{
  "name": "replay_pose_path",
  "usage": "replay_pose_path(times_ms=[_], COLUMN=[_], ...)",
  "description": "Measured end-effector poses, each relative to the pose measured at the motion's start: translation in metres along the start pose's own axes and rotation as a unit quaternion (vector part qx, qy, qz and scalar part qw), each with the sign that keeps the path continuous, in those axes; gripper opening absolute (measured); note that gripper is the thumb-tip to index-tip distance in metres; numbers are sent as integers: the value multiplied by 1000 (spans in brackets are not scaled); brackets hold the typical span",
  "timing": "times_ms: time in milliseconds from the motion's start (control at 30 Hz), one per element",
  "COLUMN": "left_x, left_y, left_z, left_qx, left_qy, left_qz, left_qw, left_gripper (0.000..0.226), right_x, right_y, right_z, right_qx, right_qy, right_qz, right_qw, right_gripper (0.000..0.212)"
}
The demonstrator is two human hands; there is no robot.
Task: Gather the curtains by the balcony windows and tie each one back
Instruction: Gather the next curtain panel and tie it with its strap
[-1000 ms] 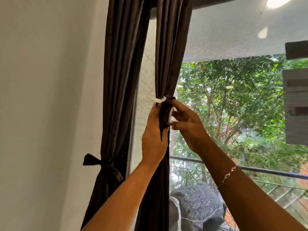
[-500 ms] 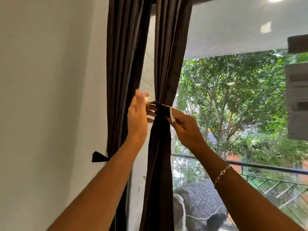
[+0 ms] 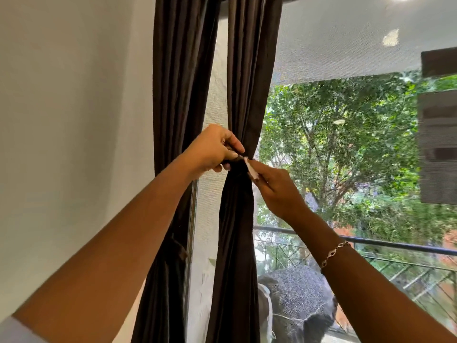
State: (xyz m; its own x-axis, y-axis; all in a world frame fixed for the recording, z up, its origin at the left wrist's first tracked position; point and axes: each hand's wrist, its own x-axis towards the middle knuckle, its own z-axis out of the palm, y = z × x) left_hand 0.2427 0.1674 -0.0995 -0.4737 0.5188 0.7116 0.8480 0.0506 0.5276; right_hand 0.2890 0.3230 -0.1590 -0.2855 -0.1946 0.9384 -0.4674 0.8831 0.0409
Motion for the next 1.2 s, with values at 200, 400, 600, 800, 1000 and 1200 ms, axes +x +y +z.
replay_pose_path(times_ms=[200,400,600,800,1000,1200], left_x=[-11,-10,-7,-13,-23,-21], left_y=[-14,-22,-18,-16,-17,-21], left_z=[21,38,46,47,54,61], left_qx=[-92,-91,-14,195,325,451], left_qy=[53,82,130,120,165,180], left_qz=[66,126,180,236,267,235], left_qw=[992,984,975,944,892,842], left_gripper=[19,39,12,46,28,25], right_x=[11,33,48,65,71,65], right_y=[3,-1,-6,-6,-5,-2], right_z=[-5,-14,-24,-34,-42,-36], right_qx=[26,6,-11,91,63,13], right_qy=[87,83,22,-74,-131,-90], right_qz=[39,93,121,227,232,198], right_qw=[995,992,992,967,962,976], right_gripper=[22,27,33,32,32,37])
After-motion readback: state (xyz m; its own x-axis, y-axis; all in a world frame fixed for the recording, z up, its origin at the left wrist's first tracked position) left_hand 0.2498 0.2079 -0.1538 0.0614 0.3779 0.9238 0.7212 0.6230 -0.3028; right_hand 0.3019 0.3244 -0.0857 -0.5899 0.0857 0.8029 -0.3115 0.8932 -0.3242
